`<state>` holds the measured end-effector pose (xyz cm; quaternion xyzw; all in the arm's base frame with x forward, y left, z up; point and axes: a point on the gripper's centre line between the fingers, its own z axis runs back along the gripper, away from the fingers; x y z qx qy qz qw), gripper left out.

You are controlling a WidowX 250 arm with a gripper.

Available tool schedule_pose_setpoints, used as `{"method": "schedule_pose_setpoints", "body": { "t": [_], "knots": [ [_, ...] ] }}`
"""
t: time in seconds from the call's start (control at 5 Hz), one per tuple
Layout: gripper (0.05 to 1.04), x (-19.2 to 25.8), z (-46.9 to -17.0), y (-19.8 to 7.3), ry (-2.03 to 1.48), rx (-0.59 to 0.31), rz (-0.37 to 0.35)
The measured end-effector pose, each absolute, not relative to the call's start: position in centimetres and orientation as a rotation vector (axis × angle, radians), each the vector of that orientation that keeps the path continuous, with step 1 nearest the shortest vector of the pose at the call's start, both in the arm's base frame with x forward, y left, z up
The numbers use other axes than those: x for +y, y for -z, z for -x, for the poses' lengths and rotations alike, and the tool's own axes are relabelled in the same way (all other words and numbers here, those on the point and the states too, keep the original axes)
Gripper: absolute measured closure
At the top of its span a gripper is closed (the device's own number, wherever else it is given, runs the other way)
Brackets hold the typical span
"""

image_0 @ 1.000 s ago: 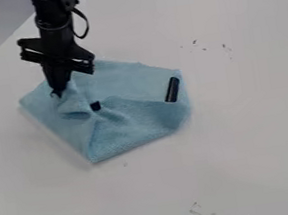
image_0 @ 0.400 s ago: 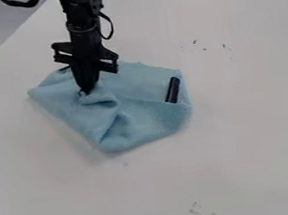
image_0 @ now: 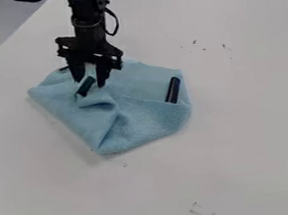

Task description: Fold the cloth from bottom to top.

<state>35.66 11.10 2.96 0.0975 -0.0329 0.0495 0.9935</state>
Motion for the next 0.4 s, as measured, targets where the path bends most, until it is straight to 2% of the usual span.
{"method": "schedule_pose_setpoints", "body": {
  "t": [0.2, 0.4],
  "knots": [
    [0.08, 10.5, -36.4, -3.7, -0.138, -0.078, -0.173],
    [0.078, 9.1, -37.4, -3.6, -0.216, -0.142, -0.11]
  ]
}}
